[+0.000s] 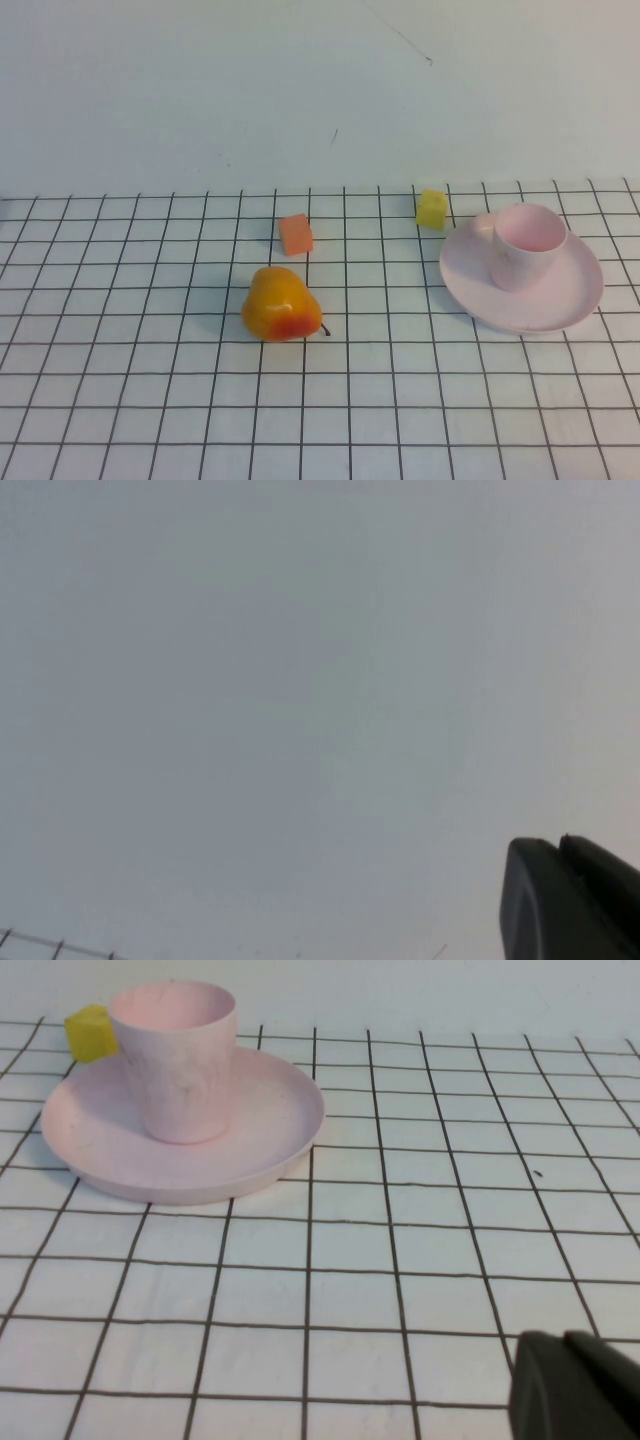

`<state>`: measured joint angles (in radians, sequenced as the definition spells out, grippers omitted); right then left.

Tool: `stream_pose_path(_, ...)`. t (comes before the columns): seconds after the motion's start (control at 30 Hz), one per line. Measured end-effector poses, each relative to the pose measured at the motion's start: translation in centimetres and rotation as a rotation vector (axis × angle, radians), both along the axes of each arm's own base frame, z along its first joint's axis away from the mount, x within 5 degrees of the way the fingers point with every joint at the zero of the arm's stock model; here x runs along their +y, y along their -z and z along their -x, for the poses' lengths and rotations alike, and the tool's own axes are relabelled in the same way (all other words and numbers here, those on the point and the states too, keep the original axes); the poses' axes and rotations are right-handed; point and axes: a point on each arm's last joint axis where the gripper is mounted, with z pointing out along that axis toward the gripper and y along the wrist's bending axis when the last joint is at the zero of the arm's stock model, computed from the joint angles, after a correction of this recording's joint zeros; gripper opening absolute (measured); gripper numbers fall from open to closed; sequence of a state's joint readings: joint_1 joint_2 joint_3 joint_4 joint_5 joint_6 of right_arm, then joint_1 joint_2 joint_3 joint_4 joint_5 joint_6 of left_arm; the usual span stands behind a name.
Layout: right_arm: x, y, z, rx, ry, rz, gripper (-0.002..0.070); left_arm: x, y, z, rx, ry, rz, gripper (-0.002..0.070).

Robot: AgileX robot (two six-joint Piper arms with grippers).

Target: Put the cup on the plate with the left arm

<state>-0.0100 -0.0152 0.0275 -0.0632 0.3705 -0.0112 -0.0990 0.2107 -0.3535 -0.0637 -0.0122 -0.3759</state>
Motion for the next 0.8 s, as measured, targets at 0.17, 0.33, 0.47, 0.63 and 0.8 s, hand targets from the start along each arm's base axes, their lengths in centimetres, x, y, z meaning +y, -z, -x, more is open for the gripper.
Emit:
stream_pose_path(0.17,0.0,0.0,0.0,0.0,0.0,0.0,-0.0002,0.5,4.7,0.4,0.048,-0.072,0.04,-0.0002)
stream_pose_path(0.33,0.0,0.0,0.0,0.0,0.0,0.0,-0.0002,0.6,7.3,0.1,0.111,-0.099,0.027,-0.0002)
stream_pose_path(0.47,0.0,0.0,0.0,0.0,0.0,0.0,-0.0002,0.7,9.3,-0.2,0.177,-0.11,-0.01,-0.0002)
stream_pose_path(0.63,0.0,0.0,0.0,0.0,0.0,0.0,-0.0002,0.6,12.7,0.1,0.363,-0.1,-0.046,-0.0002)
stream_pose_path(0.8,0.0,0.0,0.0,0.0,0.0,0.0,-0.0002,0.6,14.5,0.8,0.52,-0.095,-0.114,-0.0002)
